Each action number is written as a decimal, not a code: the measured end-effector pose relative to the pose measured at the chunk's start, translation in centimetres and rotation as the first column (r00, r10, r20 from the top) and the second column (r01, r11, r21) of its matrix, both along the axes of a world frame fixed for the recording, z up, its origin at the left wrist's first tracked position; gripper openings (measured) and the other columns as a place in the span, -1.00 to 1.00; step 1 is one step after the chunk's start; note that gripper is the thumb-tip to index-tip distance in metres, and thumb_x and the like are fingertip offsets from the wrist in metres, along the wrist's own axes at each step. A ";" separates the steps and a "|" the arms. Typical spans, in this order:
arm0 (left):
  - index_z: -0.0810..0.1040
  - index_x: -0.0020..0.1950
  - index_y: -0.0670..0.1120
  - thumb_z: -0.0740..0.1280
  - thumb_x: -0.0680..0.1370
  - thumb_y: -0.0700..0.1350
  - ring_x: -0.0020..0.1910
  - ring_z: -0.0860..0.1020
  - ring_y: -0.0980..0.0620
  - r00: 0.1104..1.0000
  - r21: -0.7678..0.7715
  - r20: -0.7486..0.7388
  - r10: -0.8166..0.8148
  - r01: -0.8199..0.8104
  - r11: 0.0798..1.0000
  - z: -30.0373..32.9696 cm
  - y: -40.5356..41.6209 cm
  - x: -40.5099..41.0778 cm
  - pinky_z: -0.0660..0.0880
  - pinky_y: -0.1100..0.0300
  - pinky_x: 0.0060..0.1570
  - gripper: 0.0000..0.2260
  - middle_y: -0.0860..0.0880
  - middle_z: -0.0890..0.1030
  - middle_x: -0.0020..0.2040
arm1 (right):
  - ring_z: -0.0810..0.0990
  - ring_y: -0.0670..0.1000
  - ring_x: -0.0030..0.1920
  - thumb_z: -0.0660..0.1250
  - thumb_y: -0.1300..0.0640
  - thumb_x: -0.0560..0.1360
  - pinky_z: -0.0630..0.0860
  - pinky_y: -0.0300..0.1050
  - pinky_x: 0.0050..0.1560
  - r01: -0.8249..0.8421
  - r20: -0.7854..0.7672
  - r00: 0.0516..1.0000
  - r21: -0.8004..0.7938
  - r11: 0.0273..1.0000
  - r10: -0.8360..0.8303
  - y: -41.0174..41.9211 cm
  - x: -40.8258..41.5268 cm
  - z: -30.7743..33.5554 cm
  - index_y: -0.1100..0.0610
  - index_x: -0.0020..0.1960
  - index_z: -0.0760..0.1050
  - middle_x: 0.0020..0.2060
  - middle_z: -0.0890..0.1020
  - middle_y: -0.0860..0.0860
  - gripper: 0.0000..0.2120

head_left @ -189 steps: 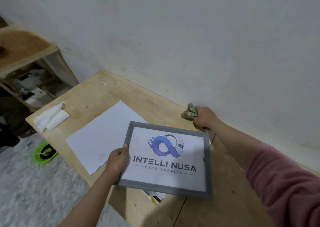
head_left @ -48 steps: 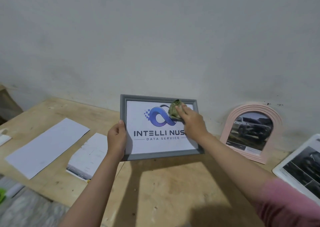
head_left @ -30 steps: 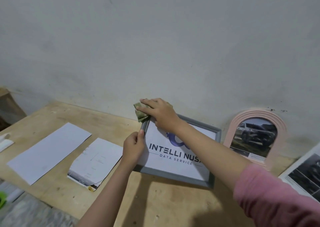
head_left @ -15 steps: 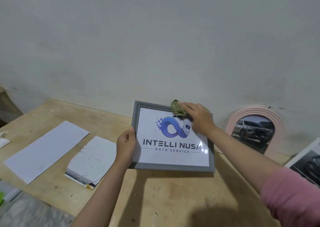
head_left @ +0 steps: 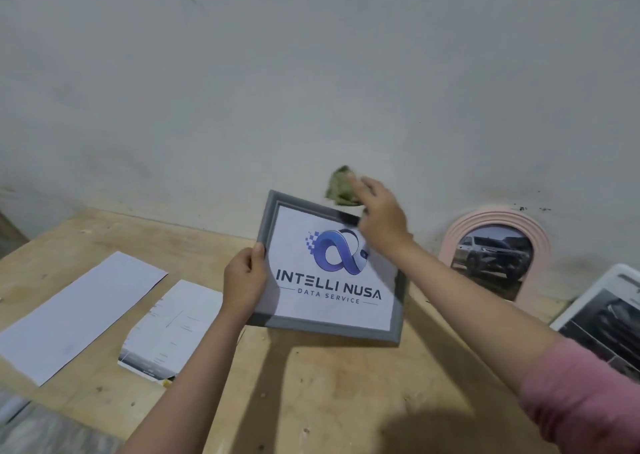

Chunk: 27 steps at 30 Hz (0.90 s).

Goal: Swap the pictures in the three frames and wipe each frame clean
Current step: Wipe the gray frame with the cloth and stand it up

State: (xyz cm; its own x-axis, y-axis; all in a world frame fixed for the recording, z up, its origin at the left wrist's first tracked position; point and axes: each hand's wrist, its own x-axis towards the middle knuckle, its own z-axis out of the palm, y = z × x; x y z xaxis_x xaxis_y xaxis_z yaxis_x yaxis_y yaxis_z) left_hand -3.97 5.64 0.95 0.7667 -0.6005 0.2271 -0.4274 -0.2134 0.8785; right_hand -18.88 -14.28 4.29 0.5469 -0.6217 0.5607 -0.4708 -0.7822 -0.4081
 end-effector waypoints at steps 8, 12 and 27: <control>0.24 -0.38 -0.12 0.11 0.65 -0.06 -0.39 0.24 0.03 0.994 -0.038 -0.077 0.073 -0.076 0.996 -0.3 1.2 0.0 0.17 0.13 -0.36 -0.60 -0.02 0.28 -0.42 | 0.38 0.17 0.24 0.21 0.45 0.29 0.33 -0.02 0.21 -0.064 -0.236 0.970 -0.013 0.998 0.059 0.8 1.1 -2.8 -0.07 0.49 0.17 0.36 0.41 0.03 -0.15; 0.16 -0.39 -0.06 0.11 0.65 -0.07 -0.39 0.17 0.05 0.990 -0.047 -0.104 0.100 -0.105 0.993 -0.1 2.3 0.5 0.11 0.15 -0.36 -0.60 0.00 0.19 -0.41 | 0.33 0.17 0.27 0.15 0.47 0.29 0.37 0.10 0.25 0.104 -0.256 0.962 0.038 0.994 -0.091 -1.5 -2.2 -4.9 -0.15 0.49 0.12 0.38 0.38 0.02 -0.12; 0.11 -0.37 -0.06 0.10 0.66 -0.01 -0.38 0.12 0.03 0.964 -0.074 -0.224 0.145 -0.165 0.984 -0.3 2.2 -0.4 0.06 0.13 -0.35 -0.59 -0.01 0.14 -0.40 | 0.33 0.22 0.18 0.19 0.35 0.47 0.46 0.02 -0.09 0.344 -0.420 0.866 0.110 0.933 -0.270 -0.8 -4.1 -5.3 0.06 0.52 0.03 0.38 0.24 0.15 -0.31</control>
State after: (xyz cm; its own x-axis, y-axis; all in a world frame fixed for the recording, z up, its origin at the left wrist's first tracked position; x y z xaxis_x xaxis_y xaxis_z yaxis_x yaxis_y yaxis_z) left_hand -4.40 7.80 0.68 0.8857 -0.4548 0.0936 -0.1928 -0.1769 0.9652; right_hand -22.96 -15.11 -1.00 0.4632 -0.8619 0.2066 -0.8245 -0.5045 -0.2561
